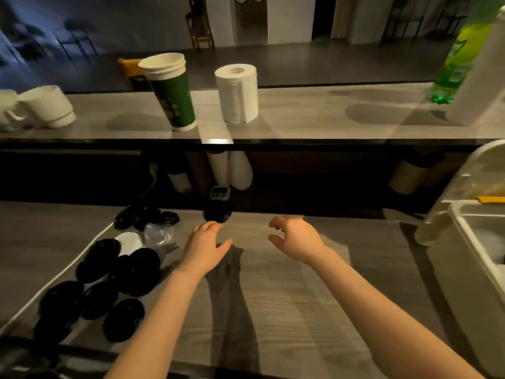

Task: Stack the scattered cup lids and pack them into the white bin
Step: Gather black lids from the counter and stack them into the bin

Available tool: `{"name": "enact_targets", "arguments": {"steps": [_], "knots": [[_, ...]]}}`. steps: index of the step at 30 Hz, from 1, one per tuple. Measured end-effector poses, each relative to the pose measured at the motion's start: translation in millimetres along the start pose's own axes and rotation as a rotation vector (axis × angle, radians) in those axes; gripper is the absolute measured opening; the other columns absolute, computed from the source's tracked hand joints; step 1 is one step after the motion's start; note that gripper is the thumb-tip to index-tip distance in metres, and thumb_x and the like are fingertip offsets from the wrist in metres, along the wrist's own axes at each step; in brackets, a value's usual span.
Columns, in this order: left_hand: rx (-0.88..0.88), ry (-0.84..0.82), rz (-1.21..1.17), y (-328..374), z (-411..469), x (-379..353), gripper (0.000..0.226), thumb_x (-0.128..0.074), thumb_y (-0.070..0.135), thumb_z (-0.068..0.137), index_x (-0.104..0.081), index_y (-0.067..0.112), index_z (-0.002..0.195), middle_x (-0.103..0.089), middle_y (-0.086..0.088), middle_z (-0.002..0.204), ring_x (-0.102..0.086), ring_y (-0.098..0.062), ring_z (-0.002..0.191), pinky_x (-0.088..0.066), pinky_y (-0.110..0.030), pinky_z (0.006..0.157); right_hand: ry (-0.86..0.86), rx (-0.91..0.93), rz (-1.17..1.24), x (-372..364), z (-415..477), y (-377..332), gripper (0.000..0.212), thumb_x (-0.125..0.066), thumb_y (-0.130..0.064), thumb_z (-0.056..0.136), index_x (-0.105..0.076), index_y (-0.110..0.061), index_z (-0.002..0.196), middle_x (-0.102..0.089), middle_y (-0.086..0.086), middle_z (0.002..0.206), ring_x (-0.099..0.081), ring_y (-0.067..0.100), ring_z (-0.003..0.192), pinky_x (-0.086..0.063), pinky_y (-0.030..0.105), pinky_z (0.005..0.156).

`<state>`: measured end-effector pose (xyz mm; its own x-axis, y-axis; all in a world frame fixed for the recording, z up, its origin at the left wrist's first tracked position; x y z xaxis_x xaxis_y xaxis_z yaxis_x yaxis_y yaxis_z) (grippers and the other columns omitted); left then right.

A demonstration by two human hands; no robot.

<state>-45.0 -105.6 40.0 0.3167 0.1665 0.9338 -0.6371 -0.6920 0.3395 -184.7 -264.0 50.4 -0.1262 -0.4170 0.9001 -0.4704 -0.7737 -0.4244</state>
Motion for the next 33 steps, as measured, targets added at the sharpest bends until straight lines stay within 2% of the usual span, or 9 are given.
{"name": "enact_targets", "arguments": {"steps": [8, 11, 15, 20, 23, 26, 28, 31, 33], "knots": [[0.060, -0.109, -0.017, -112.4, 34.1, 8.6, 0.055, -0.049, 0.038, 0.095, -0.036, 0.014, 0.142, -0.032, -0.004, 0.149, -0.026, -0.023, 0.138, -0.026, -0.035, 0.113, -0.113, -0.116, -0.012, -69.9, 61.6, -66.0, 0.038, -0.052, -0.038, 0.093, -0.050, -0.024, 0.128, -0.052, 0.000, 0.132, -0.054, 0.022, 0.114, -0.049, 0.036, 0.089], [0.089, -0.163, 0.022, -143.2, 52.9, 9.1, 0.056, -0.048, 0.038, 0.095, -0.032, 0.014, 0.144, -0.026, -0.004, 0.153, -0.022, -0.023, 0.141, -0.022, -0.034, 0.115, -0.161, -0.143, 0.014, -94.5, 80.8, -77.3, 0.045, -0.054, -0.035, 0.093, -0.046, -0.021, 0.134, -0.047, 0.002, 0.138, -0.049, 0.023, 0.123, -0.045, 0.036, 0.096], [0.088, -0.118, 0.020, -178.4, 74.8, 14.2, 0.060, -0.051, 0.035, 0.094, -0.031, 0.010, 0.145, -0.020, -0.006, 0.155, -0.014, -0.023, 0.144, -0.015, -0.033, 0.117, -0.196, -0.174, 0.063, -120.0, 113.1, -84.5, 0.056, -0.056, -0.029, 0.091, -0.037, -0.016, 0.142, -0.041, 0.005, 0.144, -0.043, 0.025, 0.129, -0.041, 0.035, 0.101], [0.068, -0.160, 0.151, -208.8, 105.5, 17.5, 0.069, -0.049, 0.043, 0.093, -0.022, 0.013, 0.149, -0.011, -0.002, 0.158, -0.003, -0.019, 0.146, -0.020, -0.041, 0.115, -0.259, -0.253, 0.030, -140.4, 159.7, -85.7, 0.072, -0.052, -0.024, 0.091, -0.012, -0.022, 0.152, -0.006, 0.004, 0.160, -0.010, 0.026, 0.146, -0.026, 0.039, 0.115], [0.072, -0.230, 0.200, -216.6, 119.9, 11.9, 0.069, -0.048, 0.046, 0.093, -0.022, 0.015, 0.149, -0.011, 0.000, 0.158, -0.004, -0.019, 0.146, -0.020, -0.042, 0.115, -0.292, -0.260, -0.078, -151.8, 173.3, -89.0, 0.072, -0.049, -0.024, 0.094, -0.006, -0.028, 0.152, 0.004, -0.001, 0.160, 0.004, 0.022, 0.147, -0.021, 0.043, 0.117], [0.074, -0.215, 0.186, -218.3, 126.7, 4.6, 0.063, -0.049, 0.046, 0.092, -0.032, 0.014, 0.143, -0.022, -0.003, 0.155, -0.013, -0.022, 0.144, -0.022, -0.041, 0.114, -0.297, -0.232, -0.163, -162.6, 173.7, -91.4, 0.068, -0.048, -0.021, 0.094, -0.012, -0.024, 0.151, 0.003, 0.002, 0.160, 0.003, 0.025, 0.147, -0.019, 0.043, 0.115], [0.082, -0.190, 0.166, -218.9, 130.2, 1.9, 0.058, -0.051, 0.047, 0.090, -0.039, 0.013, 0.135, -0.031, -0.006, 0.149, -0.025, -0.025, 0.139, -0.029, -0.041, 0.110, -0.197, -0.204, -0.165, -164.8, 170.9, -92.3, 0.057, -0.047, -0.022, 0.093, -0.027, -0.020, 0.146, -0.008, 0.005, 0.159, -0.002, 0.027, 0.147, -0.021, 0.043, 0.114], [0.128, -0.210, 0.139, -218.4, 135.0, 0.6, 0.052, -0.053, 0.048, 0.089, -0.042, 0.014, 0.127, -0.033, -0.009, 0.146, -0.034, -0.030, 0.131, -0.035, -0.043, 0.104, -0.066, -0.164, -0.143, -161.4, 172.3, -93.4, 0.044, -0.052, -0.036, 0.091, -0.048, -0.017, 0.131, -0.016, 0.009, 0.156, -0.006, 0.032, 0.145, -0.023, 0.045, 0.113], [0.149, -0.221, 0.140, -216.8, 136.9, 0.5, 0.052, -0.055, 0.050, 0.087, -0.042, 0.014, 0.124, -0.038, -0.010, 0.143, -0.038, -0.030, 0.128, -0.037, -0.044, 0.102, -0.106, -0.193, -0.087, -161.5, 176.6, -93.3, 0.048, -0.059, -0.043, 0.087, -0.051, -0.015, 0.126, -0.012, 0.009, 0.157, -0.007, 0.036, 0.144, -0.026, 0.046, 0.113]]}}
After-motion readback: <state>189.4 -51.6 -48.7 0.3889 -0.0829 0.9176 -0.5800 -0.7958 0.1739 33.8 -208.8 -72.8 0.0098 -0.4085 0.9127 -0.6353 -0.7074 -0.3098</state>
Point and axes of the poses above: each hand's wrist, its own z-axis towards the middle knuckle, its own x-axis out of the back of the hand, y = z × x, the point moved 2 cm from there along z, towards the middle knuckle
